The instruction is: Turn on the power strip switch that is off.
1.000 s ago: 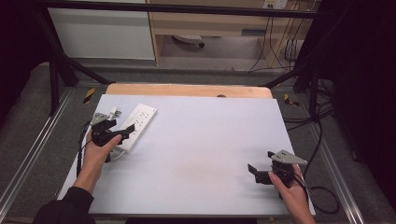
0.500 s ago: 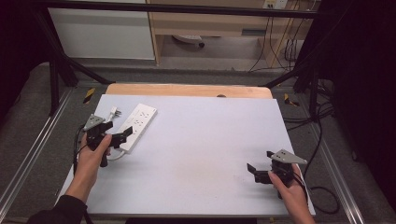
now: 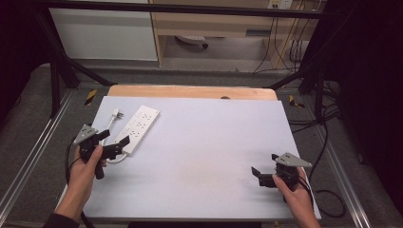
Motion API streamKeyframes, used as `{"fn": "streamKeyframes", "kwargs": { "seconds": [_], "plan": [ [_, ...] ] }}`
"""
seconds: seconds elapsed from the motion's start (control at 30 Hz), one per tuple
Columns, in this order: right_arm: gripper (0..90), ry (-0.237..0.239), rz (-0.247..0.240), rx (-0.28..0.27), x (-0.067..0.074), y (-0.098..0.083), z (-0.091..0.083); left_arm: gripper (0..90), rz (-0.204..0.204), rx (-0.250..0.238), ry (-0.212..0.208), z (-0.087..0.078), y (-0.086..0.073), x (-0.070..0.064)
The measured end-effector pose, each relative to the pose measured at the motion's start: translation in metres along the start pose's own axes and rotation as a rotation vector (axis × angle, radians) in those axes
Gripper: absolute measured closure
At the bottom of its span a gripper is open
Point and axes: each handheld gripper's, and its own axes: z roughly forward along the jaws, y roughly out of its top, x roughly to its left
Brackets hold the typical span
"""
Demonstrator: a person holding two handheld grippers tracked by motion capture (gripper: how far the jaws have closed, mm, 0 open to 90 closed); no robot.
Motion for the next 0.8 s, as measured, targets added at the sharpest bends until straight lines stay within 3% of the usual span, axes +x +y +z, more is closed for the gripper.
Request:
{"fn": "streamKeyframes", "kwargs": {
  "seconds": [0.3, 0.8],
  "plan": [
    [3.0, -0.001, 0.000, 0.001, 0.001, 0.000, 0.000, 7.4, -0.002, -0.016, 0.015, -0.026, -0.015, -0.004],
    [2.6, -0.006, -0.003, 0.005, -0.001, -0.001, 0.000, 8.2, 0.047, 0.046, -0.030, -0.044, -0.047, -0.033]
  ]
}}
